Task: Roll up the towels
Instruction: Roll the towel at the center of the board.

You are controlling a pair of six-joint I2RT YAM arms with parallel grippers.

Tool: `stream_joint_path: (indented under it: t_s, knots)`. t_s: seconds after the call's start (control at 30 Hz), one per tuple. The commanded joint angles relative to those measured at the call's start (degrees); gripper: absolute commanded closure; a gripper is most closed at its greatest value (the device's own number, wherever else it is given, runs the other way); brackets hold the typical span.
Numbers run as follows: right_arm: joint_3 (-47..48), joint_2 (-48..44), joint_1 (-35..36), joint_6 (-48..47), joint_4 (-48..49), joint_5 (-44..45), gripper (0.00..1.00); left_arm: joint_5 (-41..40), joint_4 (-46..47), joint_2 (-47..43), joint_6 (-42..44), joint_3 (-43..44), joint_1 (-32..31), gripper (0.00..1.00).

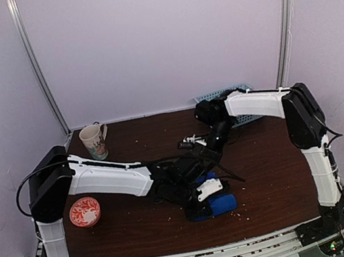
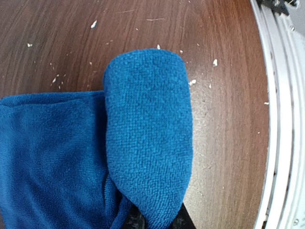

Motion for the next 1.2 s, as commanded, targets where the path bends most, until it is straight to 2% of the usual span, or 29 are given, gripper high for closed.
stream_joint_path:
  t_s: [0.0,0.1,0.17,0.27,0.3,0.37,0.47,0.57,0.7,0.8,1.0,1.17]
  knots:
    - [3.75,-13.43,-3.82,1.72,-1.31,0.84,0.75,12.7,-0.27,3.41,-4.6,-2.72,3.6,0.92]
    - [0.98,-21.71,-5.85,2.97,2.37,3.24,0.74,19.74,1.18,4.81,-7.16,-3.1,6.44,0.92]
    - [-2.67,-27.97,-5.98,-0.2,3.71,1.89,0.72,25.76,2.88,5.92,-9.36,-3.78,8.56,0.92]
    - [-9.28,-36.77,-5.34,-17.82,-4.61,-8.81,0.6,34.4,3.19,9.31,-12.77,-3.8,11.89,0.9]
    - [-12.27,-39.27,-4.39,-19.54,-4.6,-9.29,0.56,37.29,2.78,11.26,-13.45,-3.52,12.85,0.9]
    - [-18.01,-43.36,-1.16,-19.04,-1.81,-6.52,0.52,40.95,2.54,12.97,-14.82,-3.3,14.24,0.9]
    - [-25.97,-46.03,5.1,-16.65,4.9,1.71,0.52,41.21,1.75,13.87,-14.81,-2.74,14.86,0.91]
    - [-33.88,-45.19,10.82,-14.03,12.81,12.52,0.56,39.76,-0.7,14.24,-13.83,-1.31,14.94,0.91]
    - [-39.46,-41.32,15.66,-10.84,22.98,23.53,0.56,39.69,-1.5,14.29,-14.06,-1.03,15.04,0.9]
    - [-41.85,-38.77,18.57,-10.31,29.27,27.74,0.53,39.73,-1.49,14.44,-14.1,-1.18,15.02,0.9]
    - [-42.39,-32.34,22.99,-12.21,34.96,33.94,0.52,39.64,-1.55,15.0,-13.96,-0.82,15.04,0.88]
    - [-43.27,-27.36,24.0,-12.98,36.71,33.5,0.54,39.23,-2.83,15.0,-13.36,-0.08,15.02,0.86]
